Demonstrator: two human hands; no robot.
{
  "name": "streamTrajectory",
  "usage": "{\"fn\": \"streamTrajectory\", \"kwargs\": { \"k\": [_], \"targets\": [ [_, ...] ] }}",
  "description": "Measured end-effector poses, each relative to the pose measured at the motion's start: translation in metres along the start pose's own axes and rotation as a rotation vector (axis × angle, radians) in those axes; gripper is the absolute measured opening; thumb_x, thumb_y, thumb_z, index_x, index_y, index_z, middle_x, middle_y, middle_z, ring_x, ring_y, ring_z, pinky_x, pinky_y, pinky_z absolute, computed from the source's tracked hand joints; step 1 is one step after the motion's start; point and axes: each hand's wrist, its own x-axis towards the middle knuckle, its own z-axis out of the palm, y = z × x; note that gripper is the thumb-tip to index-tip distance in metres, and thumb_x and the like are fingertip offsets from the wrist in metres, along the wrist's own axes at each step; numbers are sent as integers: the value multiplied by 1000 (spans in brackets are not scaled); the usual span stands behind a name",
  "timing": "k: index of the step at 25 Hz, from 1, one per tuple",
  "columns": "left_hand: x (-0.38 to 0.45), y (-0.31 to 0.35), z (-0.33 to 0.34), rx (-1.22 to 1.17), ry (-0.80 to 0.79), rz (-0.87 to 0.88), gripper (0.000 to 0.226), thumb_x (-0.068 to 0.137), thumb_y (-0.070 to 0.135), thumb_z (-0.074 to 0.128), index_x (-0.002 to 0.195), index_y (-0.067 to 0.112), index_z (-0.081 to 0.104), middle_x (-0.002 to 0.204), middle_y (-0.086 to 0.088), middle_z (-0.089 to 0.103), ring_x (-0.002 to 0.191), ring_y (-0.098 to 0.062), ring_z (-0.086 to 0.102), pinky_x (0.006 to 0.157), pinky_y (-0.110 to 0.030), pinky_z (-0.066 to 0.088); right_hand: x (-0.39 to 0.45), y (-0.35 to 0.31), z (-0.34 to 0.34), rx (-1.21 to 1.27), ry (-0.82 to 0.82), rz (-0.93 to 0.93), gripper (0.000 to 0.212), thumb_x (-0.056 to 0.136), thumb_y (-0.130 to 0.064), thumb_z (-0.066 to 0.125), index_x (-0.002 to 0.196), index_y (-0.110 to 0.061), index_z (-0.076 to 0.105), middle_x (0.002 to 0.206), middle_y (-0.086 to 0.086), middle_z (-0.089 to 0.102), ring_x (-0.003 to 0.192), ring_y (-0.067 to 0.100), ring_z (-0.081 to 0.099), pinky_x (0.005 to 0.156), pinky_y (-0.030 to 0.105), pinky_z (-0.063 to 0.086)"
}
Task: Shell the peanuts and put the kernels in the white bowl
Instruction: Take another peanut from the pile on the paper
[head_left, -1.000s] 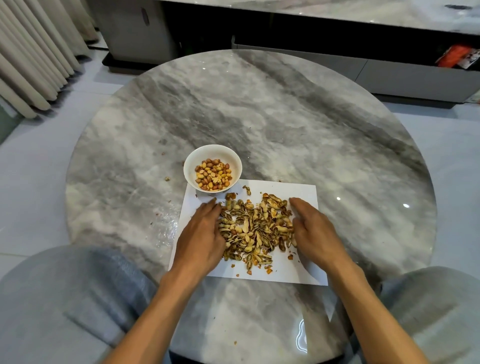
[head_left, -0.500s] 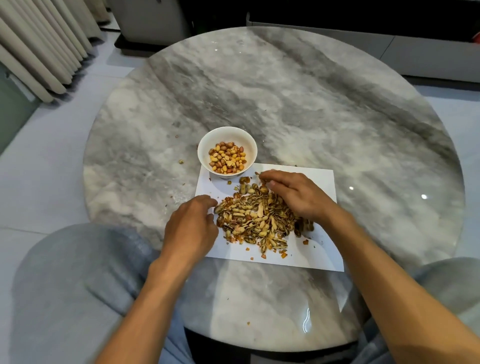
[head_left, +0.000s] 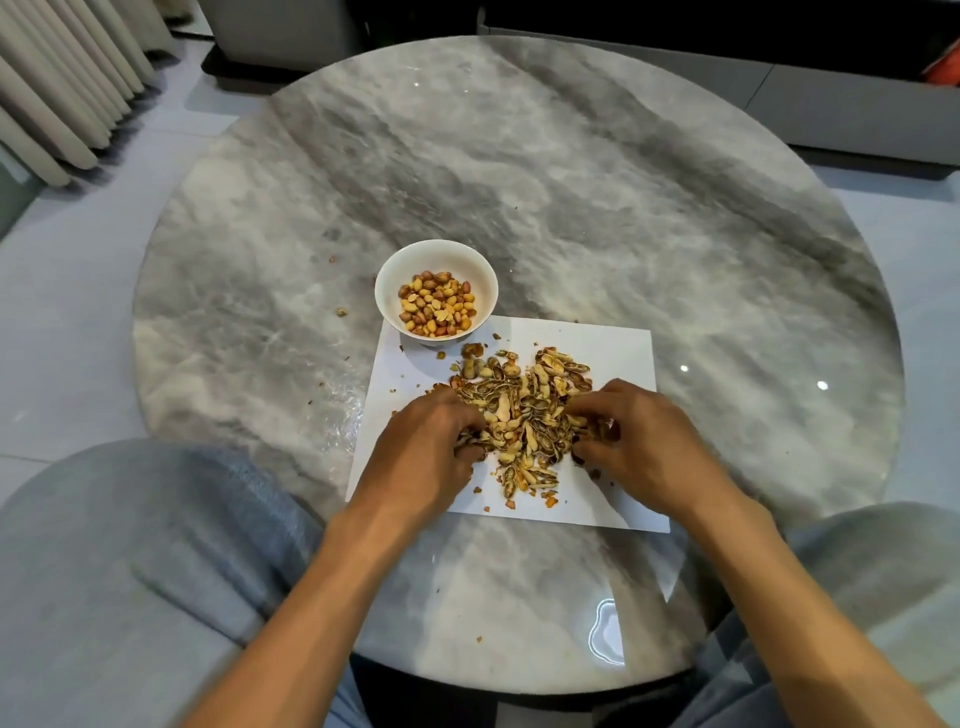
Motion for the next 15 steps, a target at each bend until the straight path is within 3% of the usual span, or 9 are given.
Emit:
{"fn": "streamTrajectory", "kwargs": {
  "k": [4, 11, 15],
  "targets": [
    [1, -3, -3, -89, 124, -88, 16, 85, 13, 76, 101, 15, 77, 95, -1, 72, 86, -21, 65, 74, -30, 49, 5, 1, 7, 90, 141, 23, 11, 89, -17, 73, 99, -18, 77, 97, 2, 70, 86, 24, 62, 76, 43, 53],
    [3, -3, -4, -124, 197, -170, 14, 88, 13, 71, 100, 19, 77, 95, 2, 76, 84, -17, 68, 69, -20, 39, 5, -1, 10, 77, 121, 43, 13, 90, -22, 73, 102, -18, 74, 98, 1, 69, 86, 21, 60, 75, 39, 51],
    [3, -1, -2, -58, 282, -18, 14, 85, 15, 73, 99, 17, 76, 100, 2, 72, 93, -20, 64, 76, -24, 44, 7, 6, 1, 143, 188, 154, 11, 96, -20, 64, 97, -16, 75, 91, -1, 69, 80, 16, 58, 67, 29, 40]
  ]
}}
